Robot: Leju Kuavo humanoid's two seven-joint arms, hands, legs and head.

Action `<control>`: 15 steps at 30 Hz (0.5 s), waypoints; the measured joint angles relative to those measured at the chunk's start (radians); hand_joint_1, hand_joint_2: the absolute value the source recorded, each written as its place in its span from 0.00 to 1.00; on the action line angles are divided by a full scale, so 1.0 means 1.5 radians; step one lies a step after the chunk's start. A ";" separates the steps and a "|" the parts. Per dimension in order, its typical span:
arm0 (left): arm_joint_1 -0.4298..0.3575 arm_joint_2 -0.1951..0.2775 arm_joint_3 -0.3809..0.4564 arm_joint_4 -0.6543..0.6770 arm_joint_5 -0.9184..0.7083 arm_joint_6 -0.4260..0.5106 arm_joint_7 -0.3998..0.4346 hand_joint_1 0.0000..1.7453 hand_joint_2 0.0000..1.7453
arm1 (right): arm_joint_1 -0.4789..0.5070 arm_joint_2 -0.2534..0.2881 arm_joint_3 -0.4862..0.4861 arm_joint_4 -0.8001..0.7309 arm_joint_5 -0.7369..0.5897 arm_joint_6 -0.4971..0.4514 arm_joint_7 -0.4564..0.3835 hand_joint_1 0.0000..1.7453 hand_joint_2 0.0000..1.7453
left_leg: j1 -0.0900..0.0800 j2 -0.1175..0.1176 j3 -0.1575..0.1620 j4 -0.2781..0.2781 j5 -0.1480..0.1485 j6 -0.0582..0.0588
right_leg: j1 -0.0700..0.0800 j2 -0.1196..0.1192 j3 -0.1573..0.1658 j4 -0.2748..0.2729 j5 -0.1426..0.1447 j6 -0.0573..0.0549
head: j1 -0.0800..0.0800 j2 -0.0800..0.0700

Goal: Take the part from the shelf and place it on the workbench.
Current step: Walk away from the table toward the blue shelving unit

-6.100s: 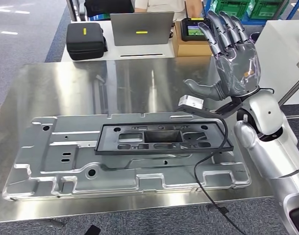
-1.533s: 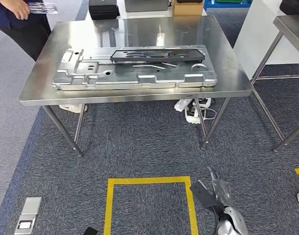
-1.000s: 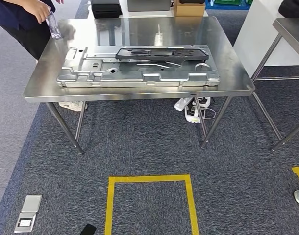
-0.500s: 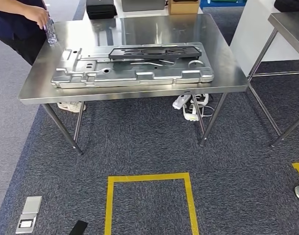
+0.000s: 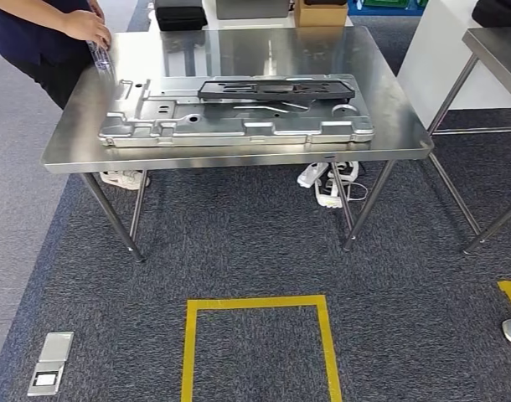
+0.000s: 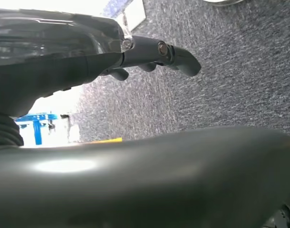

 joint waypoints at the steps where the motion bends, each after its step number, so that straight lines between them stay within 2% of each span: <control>1: 0.002 0.003 -0.012 -0.001 0.018 -0.004 -0.003 0.00 0.00 | 0.004 -0.002 0.002 -0.002 -0.010 0.002 -0.003 0.00 0.00 | 0.000 0.000 0.000 -0.002 0.001 0.001 | 0.000 0.001 0.001 -0.001 -0.001 -0.004 | 0.000 0.000; 3: 0.004 0.010 -0.033 -0.002 0.052 -0.013 -0.010 0.00 0.00 | 0.013 -0.005 0.006 -0.005 -0.030 0.004 -0.008 0.00 0.00 | -0.002 -0.001 0.002 -0.001 -0.001 0.000 | 0.000 0.002 0.004 -0.006 0.002 -0.012 | 0.000 0.000; 11: 0.026 0.034 -0.122 -0.021 0.205 -0.055 -0.035 0.00 0.00 | 0.046 -0.013 0.015 -0.020 -0.114 0.017 -0.033 0.00 0.00 | -0.004 0.000 0.002 0.000 -0.003 0.003 | -0.002 0.005 0.006 -0.010 0.005 0.001 | 0.001 0.000; 15: 0.037 0.048 -0.166 -0.035 0.283 -0.076 -0.048 0.00 0.00 | 0.061 -0.016 0.025 -0.027 -0.158 0.025 -0.046 0.00 1.00 | -0.004 0.000 0.002 0.000 -0.003 0.004 | -0.002 0.005 0.005 -0.010 0.004 0.004 | 0.001 0.000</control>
